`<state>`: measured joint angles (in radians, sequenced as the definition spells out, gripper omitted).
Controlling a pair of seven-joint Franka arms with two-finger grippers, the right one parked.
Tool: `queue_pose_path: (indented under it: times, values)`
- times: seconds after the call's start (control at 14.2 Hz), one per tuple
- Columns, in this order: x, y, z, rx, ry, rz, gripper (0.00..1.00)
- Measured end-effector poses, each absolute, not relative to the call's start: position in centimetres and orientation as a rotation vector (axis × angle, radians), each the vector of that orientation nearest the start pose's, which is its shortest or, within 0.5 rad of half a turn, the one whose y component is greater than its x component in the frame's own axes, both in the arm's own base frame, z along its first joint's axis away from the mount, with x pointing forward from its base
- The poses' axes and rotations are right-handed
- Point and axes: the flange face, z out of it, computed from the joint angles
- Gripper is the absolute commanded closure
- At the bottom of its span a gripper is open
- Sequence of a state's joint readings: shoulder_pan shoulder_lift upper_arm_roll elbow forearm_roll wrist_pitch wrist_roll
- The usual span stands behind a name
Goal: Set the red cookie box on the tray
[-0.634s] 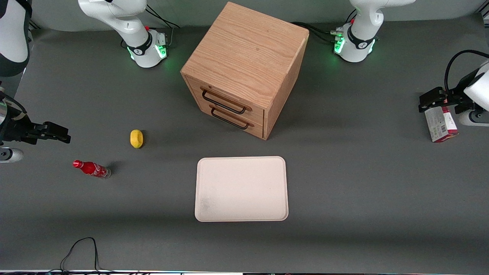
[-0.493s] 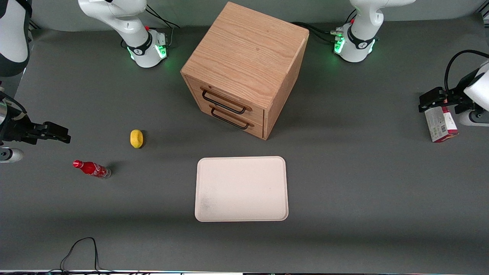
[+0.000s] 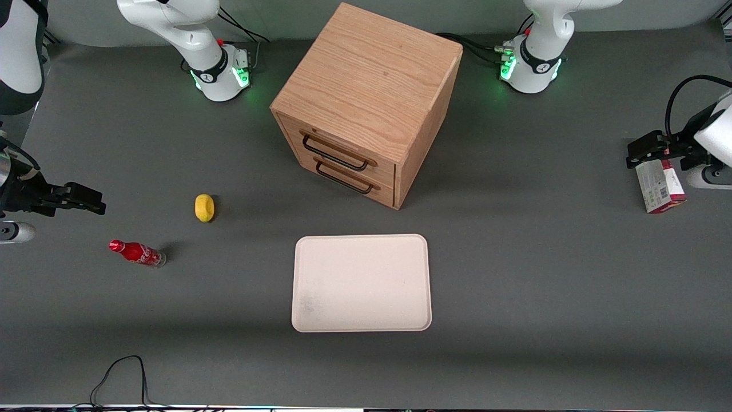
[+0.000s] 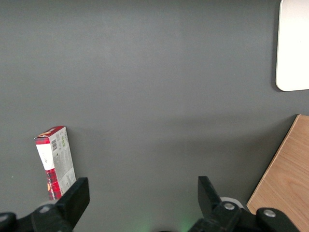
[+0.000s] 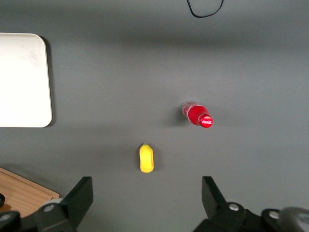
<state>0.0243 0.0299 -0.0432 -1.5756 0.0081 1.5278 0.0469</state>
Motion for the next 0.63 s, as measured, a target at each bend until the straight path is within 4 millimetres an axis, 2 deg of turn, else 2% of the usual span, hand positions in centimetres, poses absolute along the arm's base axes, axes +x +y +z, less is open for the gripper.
queue_pose_path:
  times: [0.35, 0.49, 0.63]
  values:
    - [55.5, 0.1, 58.6, -3.128, 0.079, 0.167, 0.00]
    - [54.6, 2.6, 57.2, -3.128, 0.064, 0.157, 0.00]
    - [52.4, 7.3, 55.8, -3.133, 0.051, 0.148, 0.00]
